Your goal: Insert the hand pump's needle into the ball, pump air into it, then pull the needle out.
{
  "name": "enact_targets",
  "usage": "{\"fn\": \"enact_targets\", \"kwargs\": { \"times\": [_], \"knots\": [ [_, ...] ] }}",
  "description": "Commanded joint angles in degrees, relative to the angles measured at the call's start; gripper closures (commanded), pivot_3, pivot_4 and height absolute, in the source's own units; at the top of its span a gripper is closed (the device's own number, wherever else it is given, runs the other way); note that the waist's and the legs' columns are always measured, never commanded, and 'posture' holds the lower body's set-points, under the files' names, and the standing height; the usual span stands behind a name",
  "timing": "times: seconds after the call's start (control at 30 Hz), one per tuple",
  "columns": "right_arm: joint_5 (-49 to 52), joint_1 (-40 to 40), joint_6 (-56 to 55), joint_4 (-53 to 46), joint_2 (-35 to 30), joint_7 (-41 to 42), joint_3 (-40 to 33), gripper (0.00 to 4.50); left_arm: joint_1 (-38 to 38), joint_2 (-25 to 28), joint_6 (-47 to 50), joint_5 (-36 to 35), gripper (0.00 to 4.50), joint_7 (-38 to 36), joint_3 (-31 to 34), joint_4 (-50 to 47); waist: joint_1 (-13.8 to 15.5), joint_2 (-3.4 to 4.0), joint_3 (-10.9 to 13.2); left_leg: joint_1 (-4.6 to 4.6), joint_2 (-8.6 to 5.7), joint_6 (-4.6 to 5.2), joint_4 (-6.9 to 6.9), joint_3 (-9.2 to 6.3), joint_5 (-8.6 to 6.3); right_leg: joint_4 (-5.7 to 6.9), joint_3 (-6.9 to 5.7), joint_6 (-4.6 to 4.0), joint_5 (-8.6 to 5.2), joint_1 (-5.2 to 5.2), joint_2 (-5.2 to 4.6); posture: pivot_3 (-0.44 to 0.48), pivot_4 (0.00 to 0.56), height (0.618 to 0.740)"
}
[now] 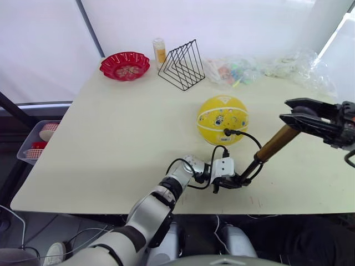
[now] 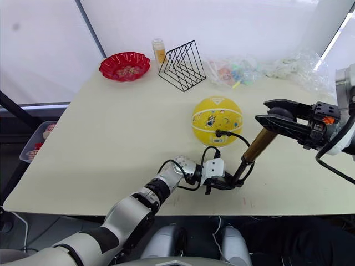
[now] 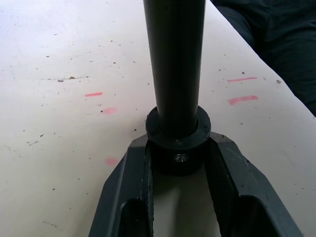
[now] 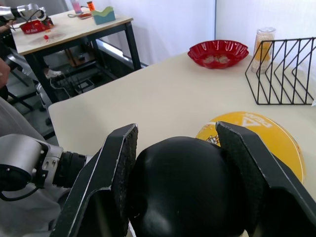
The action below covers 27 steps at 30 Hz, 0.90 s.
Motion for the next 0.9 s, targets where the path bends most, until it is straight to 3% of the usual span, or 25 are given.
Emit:
{"fn": "enact_targets", "kwargs": {
  "times": [0.03,0.27,0.43,0.53,0.73,0.8,0.9],
  "knots": [
    [-8.2,5.4,-3.6,-2.2,4.1,1.0,4.4,2.45,2.6,2.2,2.2,3.7,3.51,-0.8,-2.9,4.7,-0.1,-0.25,-0.2,0.03,0.00,0.00,-0.01,-0.02,0.00,0.00,-0.02,0.00,0.00,0.04,0.02,0.000,0.150,0.737],
    [-29.0,13.0,-16.7,3.5,11.9,5.3,21.0,2.45,2.5,2.2,2.2,3.8,3.51,-0.3,-2.9,4.8,-0.2,-0.95,-0.9,0.27,0.12,-0.01,0.04,-0.05,0.00,0.08,0.04,-0.02,0.00,0.13,0.17,0.000,0.150,0.737],
    [-38.2,13.8,-25.2,8.8,15.8,7.3,27.2,2.45,2.4,2.3,2.1,3.9,3.51,-0.1,-2.8,4.9,-0.3,-1.01,-1.1,0.28,0.19,-0.02,0.03,-0.10,0.01,0.08,0.03,-0.05,-0.01,0.13,0.28,0.000,0.150,0.737],
    [-36.0,12.1,-25.4,7.7,16.5,7.7,24.9,2.45,2.6,2.3,2.1,3.8,3.51,-0.1,-2.8,4.9,-0.2,-0.95,-1.1,0.27,0.19,-0.04,0.03,-0.10,0.02,0.08,0.02,-0.05,-0.01,0.13,0.27,0.000,0.150,0.737],
    [-23.5,7.0,-19.3,2.6,12.2,7.6,13.7,2.45,2.6,2.3,2.1,3.8,3.51,-0.1,-2.8,4.9,-0.1,-0.62,-0.9,0.19,0.15,-0.05,0.04,-0.09,0.03,0.07,0.02,-0.05,-0.01,0.06,0.16,0.000,0.150,0.737],
    [-18.6,4.8,-16.4,1.4,9.6,7.0,9.4,2.45,2.5,2.2,2.1,3.8,3.51,0.0,-2.8,5.0,-0.1,-0.04,-0.5,0.11,0.11,-0.05,0.05,-0.05,0.03,0.07,0.05,-0.04,0.00,0.05,0.10,0.000,0.150,0.737],
    [-12.0,1.7,-12.5,0.8,6.0,5.5,3.8,2.45,2.5,2.2,2.1,3.7,3.51,-0.1,-2.8,4.9,0.0,0.18,-0.3,0.06,0.07,-0.05,0.05,-0.04,0.03,0.07,0.03,-0.03,0.00,0.02,0.07,0.000,0.150,0.737]
  ]
}}
